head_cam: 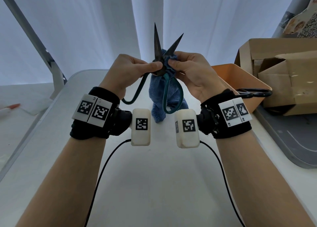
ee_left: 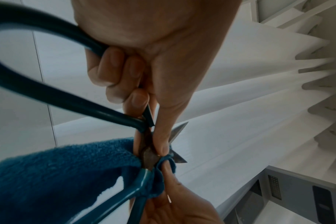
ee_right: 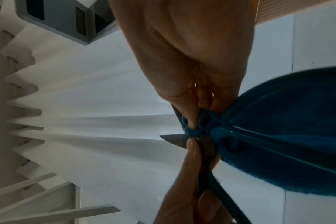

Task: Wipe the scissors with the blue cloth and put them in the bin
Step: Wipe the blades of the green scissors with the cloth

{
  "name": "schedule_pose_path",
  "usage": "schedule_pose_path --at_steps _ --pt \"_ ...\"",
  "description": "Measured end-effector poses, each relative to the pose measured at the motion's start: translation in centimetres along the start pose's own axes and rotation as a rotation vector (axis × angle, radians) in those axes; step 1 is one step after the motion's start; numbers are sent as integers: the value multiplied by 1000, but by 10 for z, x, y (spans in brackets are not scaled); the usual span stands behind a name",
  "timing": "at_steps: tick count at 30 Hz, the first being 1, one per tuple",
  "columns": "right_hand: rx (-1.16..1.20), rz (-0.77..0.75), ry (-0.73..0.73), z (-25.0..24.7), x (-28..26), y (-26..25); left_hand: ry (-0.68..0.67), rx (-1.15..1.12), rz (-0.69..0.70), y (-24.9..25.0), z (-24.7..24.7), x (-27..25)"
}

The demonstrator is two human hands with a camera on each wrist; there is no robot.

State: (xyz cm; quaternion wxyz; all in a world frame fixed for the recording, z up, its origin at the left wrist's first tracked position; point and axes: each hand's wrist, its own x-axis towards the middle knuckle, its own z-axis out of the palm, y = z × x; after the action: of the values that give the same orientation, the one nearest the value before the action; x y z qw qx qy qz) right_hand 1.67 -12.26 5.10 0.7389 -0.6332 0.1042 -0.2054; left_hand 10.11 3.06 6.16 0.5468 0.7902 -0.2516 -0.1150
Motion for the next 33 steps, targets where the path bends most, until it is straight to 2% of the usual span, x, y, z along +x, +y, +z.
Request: schedule_pose_path --at_steps 7,13,15,17,23,26,28,33 --pt "60 15 37 8 -5 -1 -38 21 20 3 1 -3" --pt "21 11 136 6 -4 -3 -165 90 20 4 -4 -4" --pt "-7 14 139 3 -3 -3 -156 94 19 4 -7 -4" --pt "-5 15 141 2 -2 -4 -90 48 28 4 -9 -3" --pt "116 -2 187 6 -3 -6 179 -175 3 4 -3 -2" --pt "166 -21 220 7 -3 -6 251 -304 -52 0 2 2" --pt "186 -34 226 7 -3 -7 241 -473 -133 -4 2 5" --pt "213 -65 258 7 -1 -6 82 -969 -322 -7 5 10"
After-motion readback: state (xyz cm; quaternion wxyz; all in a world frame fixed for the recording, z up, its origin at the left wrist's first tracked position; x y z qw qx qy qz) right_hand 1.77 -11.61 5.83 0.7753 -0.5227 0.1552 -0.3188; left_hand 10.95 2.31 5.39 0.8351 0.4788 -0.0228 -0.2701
